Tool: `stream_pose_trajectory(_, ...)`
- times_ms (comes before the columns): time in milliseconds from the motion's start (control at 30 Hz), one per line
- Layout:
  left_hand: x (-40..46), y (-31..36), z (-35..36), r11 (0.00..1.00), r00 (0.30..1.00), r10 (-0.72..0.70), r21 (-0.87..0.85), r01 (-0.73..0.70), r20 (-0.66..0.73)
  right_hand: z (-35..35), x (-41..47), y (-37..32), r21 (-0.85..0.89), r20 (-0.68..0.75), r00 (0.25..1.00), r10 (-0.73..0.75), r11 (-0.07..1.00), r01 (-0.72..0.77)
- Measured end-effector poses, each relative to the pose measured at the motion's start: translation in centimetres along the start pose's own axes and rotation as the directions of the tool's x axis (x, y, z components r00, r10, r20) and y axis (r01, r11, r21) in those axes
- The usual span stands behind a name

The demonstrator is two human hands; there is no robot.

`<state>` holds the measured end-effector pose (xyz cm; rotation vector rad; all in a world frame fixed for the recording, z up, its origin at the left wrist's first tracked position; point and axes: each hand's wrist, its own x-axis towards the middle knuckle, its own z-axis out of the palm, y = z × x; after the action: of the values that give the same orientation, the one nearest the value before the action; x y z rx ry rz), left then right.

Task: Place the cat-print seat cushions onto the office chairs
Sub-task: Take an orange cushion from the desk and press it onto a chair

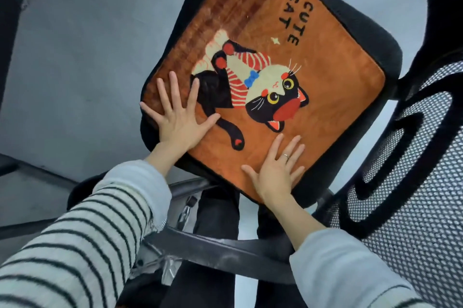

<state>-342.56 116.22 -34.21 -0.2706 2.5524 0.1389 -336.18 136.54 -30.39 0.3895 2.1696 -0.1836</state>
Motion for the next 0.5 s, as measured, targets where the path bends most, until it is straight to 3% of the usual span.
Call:
stream_pose_trajectory(167, -2.3, 1.2, -0.4, 0.999, 0.998, 0.000, -0.048, 0.003, 0.057, -0.8, -0.6, 0.2, -0.022, 0.031, 0.999, -0.023, 0.999, 0.024)
stream_pose_trajectory(300, -8.5, 3.3, 1.6, 0.995, 0.971, 0.097, -0.050, -0.088, 0.219, -0.1, -2.3, 2.6, -0.143, 0.078, 0.987, -0.141, 0.978, 0.151)
stream_pose_trajectory(500, -8.7, 4.5, 2.8, 0.995, 0.965, 0.035, 0.077, -0.056, 0.259, 2.9, -2.0, 2.7, -0.236, -0.067, 0.990, -0.122, 0.966, 0.103)
